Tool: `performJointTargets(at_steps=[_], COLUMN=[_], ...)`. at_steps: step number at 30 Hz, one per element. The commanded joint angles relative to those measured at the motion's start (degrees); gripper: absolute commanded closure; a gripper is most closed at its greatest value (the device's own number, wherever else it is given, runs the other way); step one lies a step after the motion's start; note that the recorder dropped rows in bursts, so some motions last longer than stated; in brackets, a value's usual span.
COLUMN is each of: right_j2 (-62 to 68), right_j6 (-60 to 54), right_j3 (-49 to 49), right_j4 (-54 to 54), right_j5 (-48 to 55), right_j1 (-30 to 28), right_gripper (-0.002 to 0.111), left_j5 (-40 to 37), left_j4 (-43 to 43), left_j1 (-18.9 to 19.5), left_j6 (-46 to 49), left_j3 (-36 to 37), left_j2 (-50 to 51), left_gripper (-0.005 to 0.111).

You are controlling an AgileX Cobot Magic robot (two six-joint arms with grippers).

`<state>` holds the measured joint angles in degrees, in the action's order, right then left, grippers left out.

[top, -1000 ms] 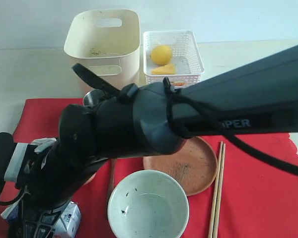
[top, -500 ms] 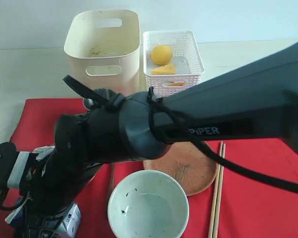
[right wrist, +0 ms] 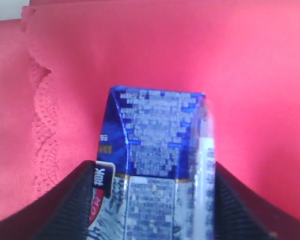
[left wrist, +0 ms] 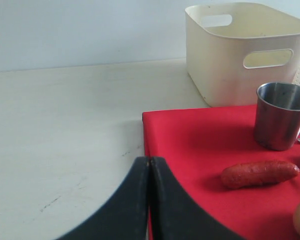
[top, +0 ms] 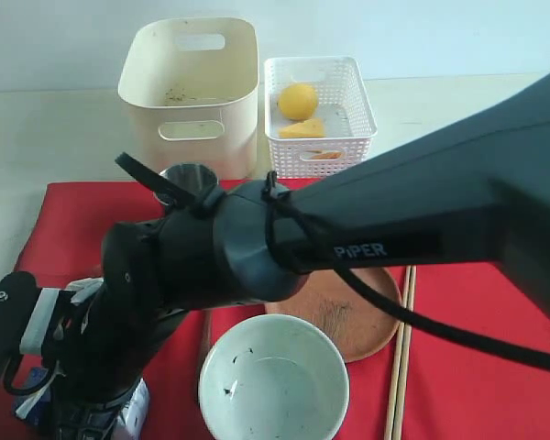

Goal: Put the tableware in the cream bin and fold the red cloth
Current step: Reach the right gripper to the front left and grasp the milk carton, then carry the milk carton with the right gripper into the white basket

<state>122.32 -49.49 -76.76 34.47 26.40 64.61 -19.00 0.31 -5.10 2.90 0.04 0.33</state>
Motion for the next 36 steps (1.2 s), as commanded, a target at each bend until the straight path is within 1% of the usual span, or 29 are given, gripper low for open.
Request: performJointTargets(at_steps=[1,3,8,9,14,17,21,26,30,36], right_j2=[0.7,0.3,-2.7,-3.9,-12.3,-18.6,-26.1,-30.7,-29.8,-22.7], right_j6=[0.1,0.1,0.6,1.3,3.5,3.6,5.1,6.2,7.6,12.5], right_j3=[-0.3,-0.3,-0.3,-0.3,-0.3,-0.3,-0.3,-0.3,-0.1,-0.1], right_j4=[-2.3,-2.2,-1.7,-1.7,-2.1,-2.9,-3.6,-3.6,-3.4,-3.4], right_j5=[0.3,0.4,0.0,-0.1,-0.5,-0.4,-0.7,-2.0,-4.3,-11.4], right_j1=[0.0,0.0,0.0,0.0,-1.2,-3.9,-11.0,-22.3,-30.8,-38.8], right_gripper=[0.054,0.065,0.102,0.107,0.108,0.108,0.108,0.108,0.108,0.108], left_j5=[0.5,0.5,0.5,0.5,0.5,0.5,0.5,0.5,0.5,0.5], left_j4=[-0.3,-0.3,-0.3,-0.3,-0.3,-0.3,-0.3,-0.3,-0.3,-0.3], left_j1=[0.1,0.1,0.1,0.1,0.1,0.1,0.1,0.1,0.1,0.1], left_j6=[0.0,0.0,0.0,0.0,0.0,-0.2,-0.2,-0.2,-0.2,-0.2], left_j3=[0.0,0.0,0.0,0.0,0.0,0.0,0.0,0.0,0.0,0.0], left_j2=[-0.3,-0.3,-0.3,-0.3,-0.3,-0.3,-0.3,-0.3,-0.3,-0.3], left_gripper=[0.104,0.104,0.104,0.104,0.104,0.104,0.104,0.104,0.104,0.104])
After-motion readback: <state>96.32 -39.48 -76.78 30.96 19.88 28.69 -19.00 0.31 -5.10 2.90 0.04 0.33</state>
